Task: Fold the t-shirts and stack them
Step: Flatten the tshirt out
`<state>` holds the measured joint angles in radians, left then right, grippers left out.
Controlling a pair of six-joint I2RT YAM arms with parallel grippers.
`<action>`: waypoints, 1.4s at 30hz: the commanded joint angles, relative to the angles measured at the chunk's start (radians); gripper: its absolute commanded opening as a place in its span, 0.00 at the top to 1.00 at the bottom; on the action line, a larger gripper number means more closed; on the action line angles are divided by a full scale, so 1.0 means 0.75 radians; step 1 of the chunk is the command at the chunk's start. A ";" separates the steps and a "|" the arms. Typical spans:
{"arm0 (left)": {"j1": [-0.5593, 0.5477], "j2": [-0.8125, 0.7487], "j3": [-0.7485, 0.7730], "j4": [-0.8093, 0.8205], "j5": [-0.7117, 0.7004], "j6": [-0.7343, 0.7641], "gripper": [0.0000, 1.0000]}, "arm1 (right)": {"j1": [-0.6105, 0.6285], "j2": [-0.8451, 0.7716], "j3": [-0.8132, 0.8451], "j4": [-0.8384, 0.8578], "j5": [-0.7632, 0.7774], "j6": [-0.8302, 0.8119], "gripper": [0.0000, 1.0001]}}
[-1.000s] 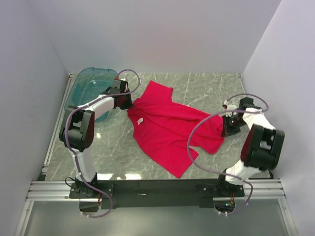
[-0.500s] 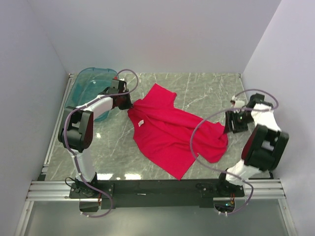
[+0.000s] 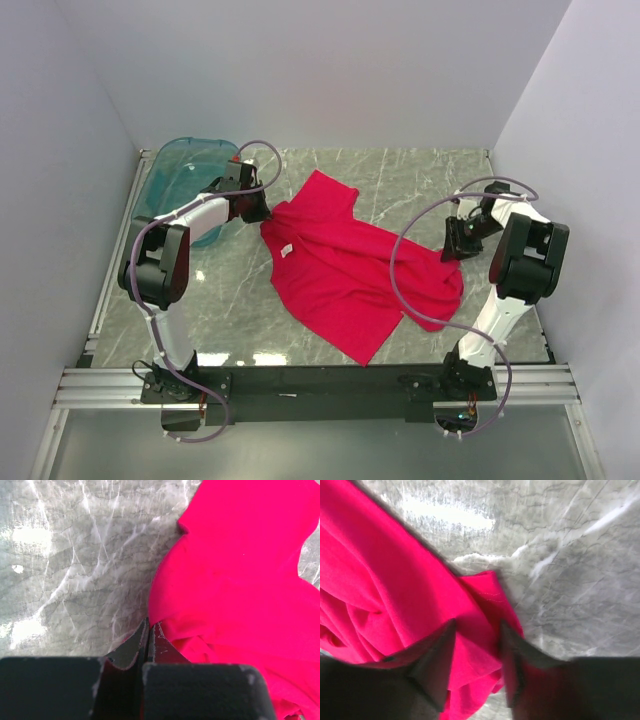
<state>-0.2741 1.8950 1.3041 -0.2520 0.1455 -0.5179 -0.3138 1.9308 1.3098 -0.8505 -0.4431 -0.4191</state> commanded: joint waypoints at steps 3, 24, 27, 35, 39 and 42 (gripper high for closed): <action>0.005 -0.054 -0.002 0.037 0.031 -0.011 1.00 | -0.005 0.007 0.051 -0.036 -0.029 -0.022 0.83; 0.005 -0.044 0.055 -0.004 -0.022 0.011 1.00 | 0.250 0.168 0.640 0.590 0.355 0.264 1.00; 0.005 -0.048 0.075 -0.020 -0.037 0.018 1.00 | 0.275 0.158 0.645 0.651 0.311 0.254 1.00; 0.005 -0.076 0.071 -0.006 -0.051 0.028 1.00 | 0.175 -0.588 -0.008 0.986 -0.111 0.219 1.00; 0.005 -0.101 0.045 0.027 -0.047 0.028 1.00 | 0.146 -0.844 -0.096 0.746 -0.217 0.113 1.00; 0.005 -0.135 0.004 0.074 -0.035 0.020 1.00 | 0.140 -1.113 -0.167 0.647 -0.309 0.090 1.00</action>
<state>-0.2737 1.8786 1.3170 -0.2573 0.1192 -0.5125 -0.2142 1.2255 1.2350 -0.3092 -0.5613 -0.3069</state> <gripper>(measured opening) 0.013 0.012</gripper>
